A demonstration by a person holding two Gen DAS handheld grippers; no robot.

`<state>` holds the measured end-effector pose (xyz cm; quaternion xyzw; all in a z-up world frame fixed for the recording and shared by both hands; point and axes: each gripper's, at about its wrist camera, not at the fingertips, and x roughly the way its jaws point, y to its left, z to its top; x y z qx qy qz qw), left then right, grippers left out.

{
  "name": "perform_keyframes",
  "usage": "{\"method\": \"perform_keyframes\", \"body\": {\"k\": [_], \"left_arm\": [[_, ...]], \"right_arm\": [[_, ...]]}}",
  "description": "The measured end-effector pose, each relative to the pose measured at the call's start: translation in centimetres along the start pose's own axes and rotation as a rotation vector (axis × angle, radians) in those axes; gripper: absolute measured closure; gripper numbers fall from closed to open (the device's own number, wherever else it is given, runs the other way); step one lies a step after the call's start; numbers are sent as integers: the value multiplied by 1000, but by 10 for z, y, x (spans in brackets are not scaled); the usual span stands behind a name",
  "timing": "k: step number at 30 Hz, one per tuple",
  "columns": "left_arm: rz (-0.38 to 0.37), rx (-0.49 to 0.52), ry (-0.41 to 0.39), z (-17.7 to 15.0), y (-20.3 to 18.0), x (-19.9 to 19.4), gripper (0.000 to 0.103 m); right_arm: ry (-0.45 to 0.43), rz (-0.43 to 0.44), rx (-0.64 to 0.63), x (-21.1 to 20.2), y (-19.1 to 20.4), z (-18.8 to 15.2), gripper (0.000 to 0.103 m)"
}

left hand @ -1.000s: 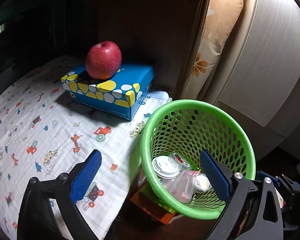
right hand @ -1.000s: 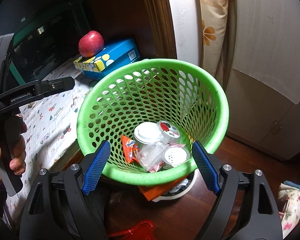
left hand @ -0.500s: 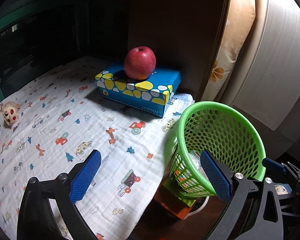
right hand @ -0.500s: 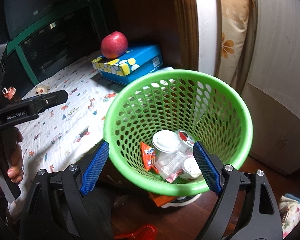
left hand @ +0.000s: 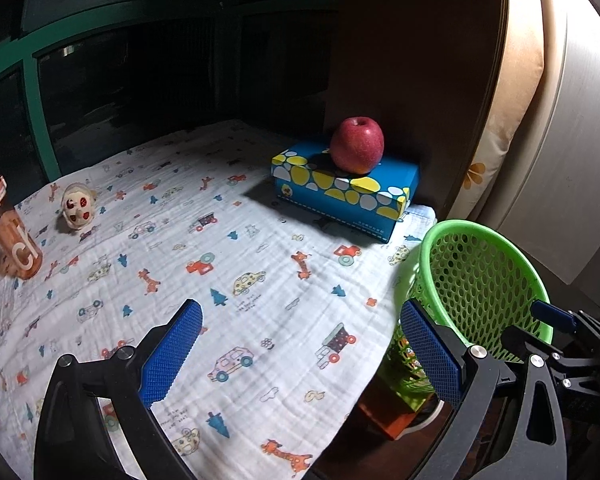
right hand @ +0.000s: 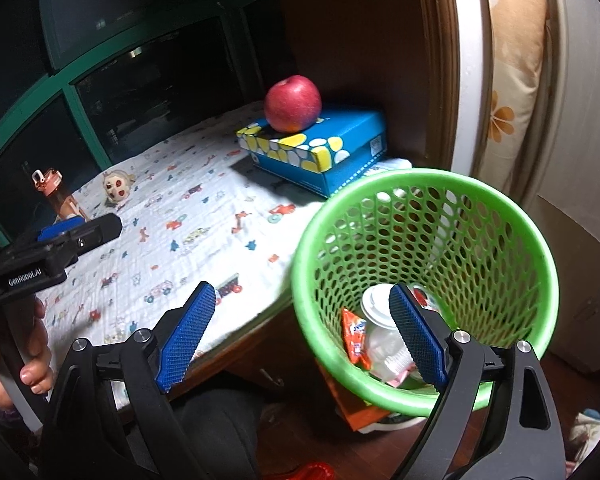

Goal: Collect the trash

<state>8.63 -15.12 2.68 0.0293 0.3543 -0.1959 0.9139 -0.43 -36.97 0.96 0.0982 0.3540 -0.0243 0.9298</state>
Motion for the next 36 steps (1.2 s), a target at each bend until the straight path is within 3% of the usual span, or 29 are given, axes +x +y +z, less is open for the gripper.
{"method": "perform_keyframes", "body": {"k": [21,36], "left_arm": [[157,-112,-34,-31,77,-50,7],[181,-152,-32,-41,92,-58,7]], "right_arm": [[-26,47,-23,1,45,6,12],[-16,58,-31,6,59,6,11]]}}
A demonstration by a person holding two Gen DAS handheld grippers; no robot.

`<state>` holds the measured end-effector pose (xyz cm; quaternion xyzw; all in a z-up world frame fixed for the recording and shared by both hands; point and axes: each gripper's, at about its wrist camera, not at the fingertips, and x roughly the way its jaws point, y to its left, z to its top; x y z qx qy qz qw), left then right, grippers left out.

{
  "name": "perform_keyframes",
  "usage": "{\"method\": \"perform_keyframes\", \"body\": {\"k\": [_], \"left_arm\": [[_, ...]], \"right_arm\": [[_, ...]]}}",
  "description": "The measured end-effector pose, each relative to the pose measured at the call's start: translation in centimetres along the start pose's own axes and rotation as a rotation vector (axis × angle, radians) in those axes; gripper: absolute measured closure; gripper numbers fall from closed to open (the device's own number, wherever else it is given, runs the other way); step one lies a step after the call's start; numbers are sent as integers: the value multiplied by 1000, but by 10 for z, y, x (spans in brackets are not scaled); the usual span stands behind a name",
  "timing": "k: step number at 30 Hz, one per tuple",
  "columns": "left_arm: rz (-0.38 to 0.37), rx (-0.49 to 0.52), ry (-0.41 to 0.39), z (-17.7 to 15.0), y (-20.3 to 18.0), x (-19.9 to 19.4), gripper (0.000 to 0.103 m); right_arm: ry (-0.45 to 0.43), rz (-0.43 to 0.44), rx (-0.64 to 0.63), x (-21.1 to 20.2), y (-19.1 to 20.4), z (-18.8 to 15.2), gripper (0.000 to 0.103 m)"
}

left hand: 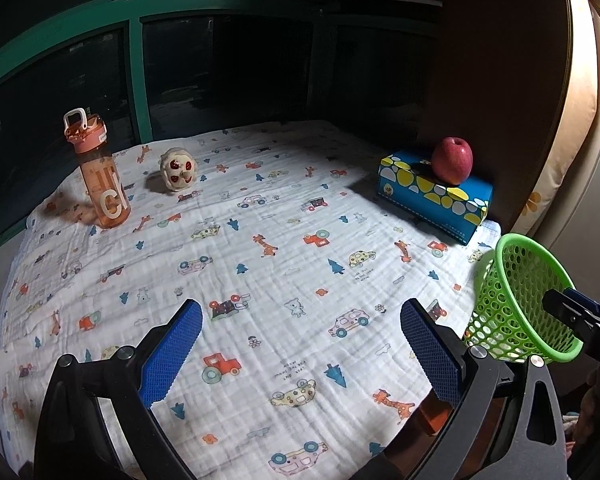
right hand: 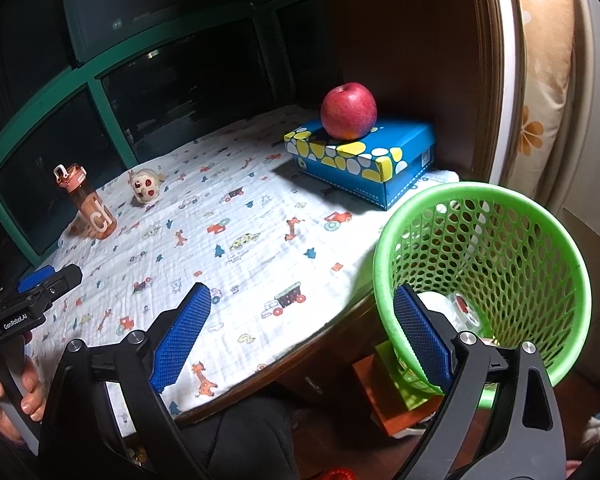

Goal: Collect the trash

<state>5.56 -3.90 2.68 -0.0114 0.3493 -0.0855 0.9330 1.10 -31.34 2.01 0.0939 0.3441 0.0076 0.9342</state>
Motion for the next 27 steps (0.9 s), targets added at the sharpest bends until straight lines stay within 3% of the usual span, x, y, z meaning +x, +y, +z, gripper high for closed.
{"method": "perform_keyframes", "body": {"k": [27], "left_arm": [[25,-41,25,-7,12,-1,7]], "right_arm": [[7,43,-33,5,12,1,11]]}}
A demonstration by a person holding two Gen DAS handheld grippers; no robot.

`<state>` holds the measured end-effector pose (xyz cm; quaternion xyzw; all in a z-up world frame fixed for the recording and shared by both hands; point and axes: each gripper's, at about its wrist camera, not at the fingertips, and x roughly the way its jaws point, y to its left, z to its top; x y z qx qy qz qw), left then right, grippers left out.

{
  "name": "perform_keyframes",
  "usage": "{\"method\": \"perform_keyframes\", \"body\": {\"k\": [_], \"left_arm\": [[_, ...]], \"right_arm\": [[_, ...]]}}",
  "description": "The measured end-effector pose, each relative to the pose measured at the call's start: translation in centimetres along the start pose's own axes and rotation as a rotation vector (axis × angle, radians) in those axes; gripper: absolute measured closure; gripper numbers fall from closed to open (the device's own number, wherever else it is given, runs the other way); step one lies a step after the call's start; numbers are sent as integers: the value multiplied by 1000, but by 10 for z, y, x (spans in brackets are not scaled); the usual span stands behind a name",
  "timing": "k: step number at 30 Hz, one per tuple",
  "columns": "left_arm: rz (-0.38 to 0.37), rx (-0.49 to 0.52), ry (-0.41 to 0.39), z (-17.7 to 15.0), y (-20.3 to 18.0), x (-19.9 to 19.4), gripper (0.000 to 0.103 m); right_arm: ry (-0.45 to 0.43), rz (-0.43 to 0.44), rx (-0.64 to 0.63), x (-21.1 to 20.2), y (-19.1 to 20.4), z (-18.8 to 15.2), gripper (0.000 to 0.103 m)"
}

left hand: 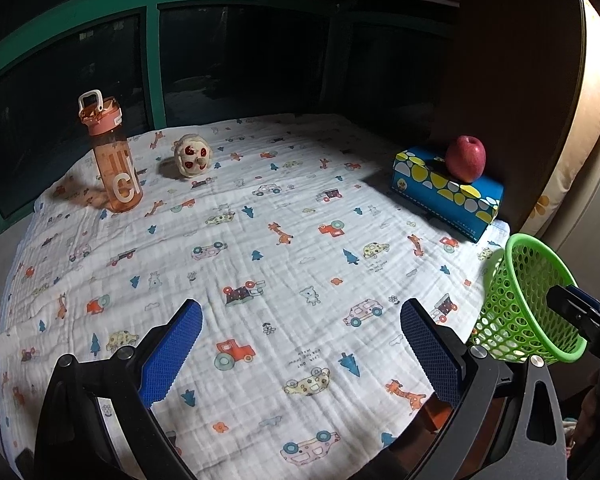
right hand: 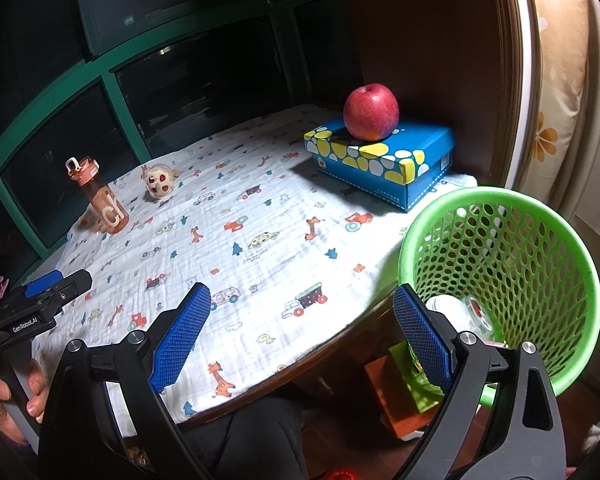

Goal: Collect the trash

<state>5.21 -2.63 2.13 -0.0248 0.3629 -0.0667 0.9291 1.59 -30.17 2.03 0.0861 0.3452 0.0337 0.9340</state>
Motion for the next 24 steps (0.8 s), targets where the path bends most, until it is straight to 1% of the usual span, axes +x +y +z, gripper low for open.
{"method": "perform_keyframes", "body": {"k": [8,24], "left_arm": [[4,-6,5,-1,2,1,7],[-4,13,10,-3,-5,4,7]], "right_arm": [[3,9,-9,2,4,0,11],[8,8,-10,1,4,-1,11]]}}
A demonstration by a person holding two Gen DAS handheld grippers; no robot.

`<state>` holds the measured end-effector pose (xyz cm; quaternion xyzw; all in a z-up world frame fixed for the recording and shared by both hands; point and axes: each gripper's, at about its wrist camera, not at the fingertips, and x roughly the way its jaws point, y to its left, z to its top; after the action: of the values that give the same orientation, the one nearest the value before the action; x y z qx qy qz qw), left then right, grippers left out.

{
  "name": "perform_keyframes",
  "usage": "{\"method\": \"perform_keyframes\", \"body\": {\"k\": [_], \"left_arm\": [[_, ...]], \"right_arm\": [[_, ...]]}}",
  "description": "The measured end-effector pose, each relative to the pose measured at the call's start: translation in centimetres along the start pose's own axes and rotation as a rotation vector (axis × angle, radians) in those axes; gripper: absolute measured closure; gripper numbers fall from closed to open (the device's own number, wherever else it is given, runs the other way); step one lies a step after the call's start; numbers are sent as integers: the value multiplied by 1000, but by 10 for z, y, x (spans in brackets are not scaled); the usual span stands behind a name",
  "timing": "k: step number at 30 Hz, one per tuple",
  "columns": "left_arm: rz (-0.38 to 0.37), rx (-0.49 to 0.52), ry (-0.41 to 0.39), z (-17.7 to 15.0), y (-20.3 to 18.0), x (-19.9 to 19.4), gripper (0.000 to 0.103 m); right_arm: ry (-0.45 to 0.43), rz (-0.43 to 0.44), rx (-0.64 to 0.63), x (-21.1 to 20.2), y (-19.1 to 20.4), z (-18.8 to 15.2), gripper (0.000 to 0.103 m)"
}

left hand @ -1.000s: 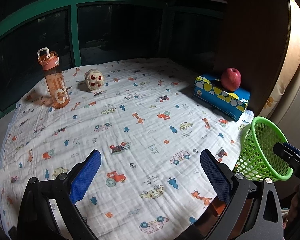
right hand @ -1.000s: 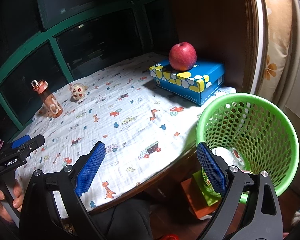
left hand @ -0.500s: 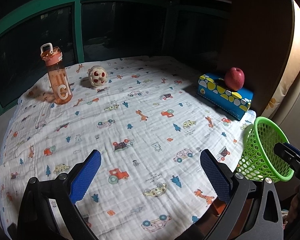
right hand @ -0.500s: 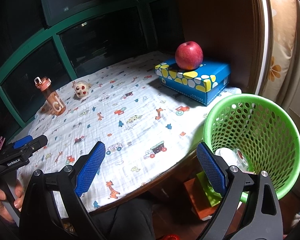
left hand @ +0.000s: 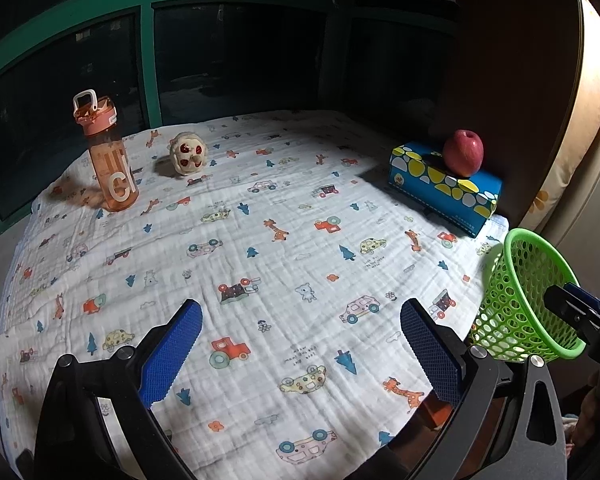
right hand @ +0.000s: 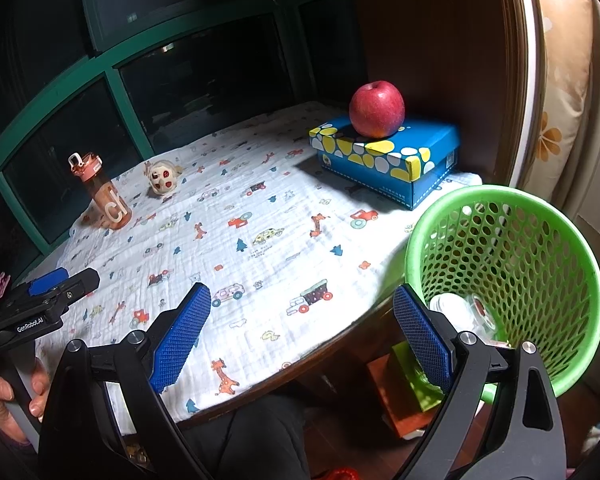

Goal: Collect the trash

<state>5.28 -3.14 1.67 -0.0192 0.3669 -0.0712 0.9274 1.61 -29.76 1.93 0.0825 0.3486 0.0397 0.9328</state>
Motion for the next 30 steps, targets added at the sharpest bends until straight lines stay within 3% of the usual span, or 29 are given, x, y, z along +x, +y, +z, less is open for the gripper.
{"method": "perform_keyframes", "body": {"k": [30], "left_arm": [[8,-8,9,-1,5,6,7]], "right_arm": [[16,12,-17,9,5,1,11]]}}
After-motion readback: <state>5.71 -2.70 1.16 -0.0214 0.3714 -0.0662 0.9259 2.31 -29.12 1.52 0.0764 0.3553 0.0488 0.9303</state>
